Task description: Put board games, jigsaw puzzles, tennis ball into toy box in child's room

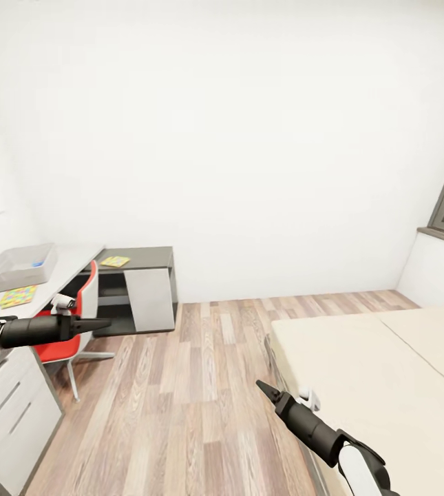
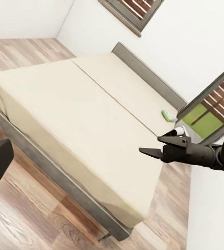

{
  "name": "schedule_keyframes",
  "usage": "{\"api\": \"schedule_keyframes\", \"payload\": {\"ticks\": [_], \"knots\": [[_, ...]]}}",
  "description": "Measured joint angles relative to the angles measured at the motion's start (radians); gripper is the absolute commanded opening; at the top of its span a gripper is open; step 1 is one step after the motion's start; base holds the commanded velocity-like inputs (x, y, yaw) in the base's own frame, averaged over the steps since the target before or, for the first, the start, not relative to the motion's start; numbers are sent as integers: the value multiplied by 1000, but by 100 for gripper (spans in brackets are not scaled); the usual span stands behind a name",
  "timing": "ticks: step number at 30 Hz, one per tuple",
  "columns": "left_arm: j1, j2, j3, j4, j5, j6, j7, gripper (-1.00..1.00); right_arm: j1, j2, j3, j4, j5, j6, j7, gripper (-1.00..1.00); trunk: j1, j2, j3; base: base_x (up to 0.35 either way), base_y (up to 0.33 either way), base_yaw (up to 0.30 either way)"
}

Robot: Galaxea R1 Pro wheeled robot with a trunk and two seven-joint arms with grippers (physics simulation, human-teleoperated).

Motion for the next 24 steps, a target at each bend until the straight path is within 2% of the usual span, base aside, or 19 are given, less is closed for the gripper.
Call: {"api": "schedule_keyframes", "payload": {"ticks": [12,17,24], "knots": [[0,0,0,0,0,0,0,100,0,3,0,-1,0,0,0,100,0,0,0,-52,-124,38],[0,0,1,0,0,0,-1,100,0,1,1,-1,0,0,0,100,0,0,0,-97,-73,171],[0,0,1,0,0,0,0,100,0,0,0,-1,0,0,0,100,0,0,0,-53,-20,41]]}}
